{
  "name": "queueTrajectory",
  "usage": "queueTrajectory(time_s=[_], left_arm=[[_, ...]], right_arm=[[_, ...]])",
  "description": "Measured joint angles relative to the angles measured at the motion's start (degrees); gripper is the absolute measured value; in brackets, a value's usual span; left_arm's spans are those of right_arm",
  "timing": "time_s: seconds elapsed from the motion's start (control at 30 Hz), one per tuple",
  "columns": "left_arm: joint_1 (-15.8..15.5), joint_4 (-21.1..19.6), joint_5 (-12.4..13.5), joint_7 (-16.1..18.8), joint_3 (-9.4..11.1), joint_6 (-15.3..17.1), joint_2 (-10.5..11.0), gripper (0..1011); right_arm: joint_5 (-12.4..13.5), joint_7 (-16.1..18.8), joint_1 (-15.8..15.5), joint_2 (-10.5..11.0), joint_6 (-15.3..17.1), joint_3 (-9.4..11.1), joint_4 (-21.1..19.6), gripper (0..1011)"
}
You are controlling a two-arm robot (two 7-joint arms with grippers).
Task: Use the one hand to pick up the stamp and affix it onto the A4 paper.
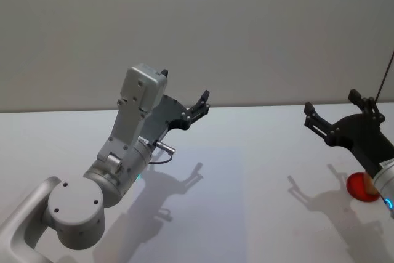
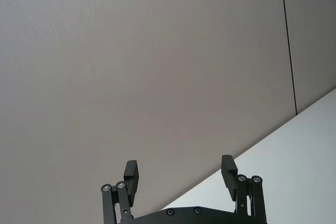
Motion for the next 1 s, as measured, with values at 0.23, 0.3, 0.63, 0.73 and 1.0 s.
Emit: queueTrajectory(time_s=[0.23,0.3,0.63,0.73,1.0], left_arm=[[0.0,0.0,0.0,0.0,0.0,0.0,0.0,1001],[0.0,0.0,0.0,0.0,0.0,0.0,0.0,1001],[0.0,0.0,0.0,0.0,0.0,0.0,0.0,1001],[0.0,0.0,0.0,0.0,0.0,0.0,0.0,1001],[0.0,0.0,0.0,0.0,0.0,0.0,0.0,1001]], right_arm=[[0.0,0.0,0.0,0.0,0.0,0.0,0.0,1001],[0.0,0.0,0.0,0.0,0.0,0.0,0.0,1001],[0.0,0.0,0.0,0.0,0.0,0.0,0.0,1001],[0.0,0.0,0.0,0.0,0.0,0.0,0.0,1001],[0.0,0.0,0.0,0.0,0.0,0.0,0.0,1001]])
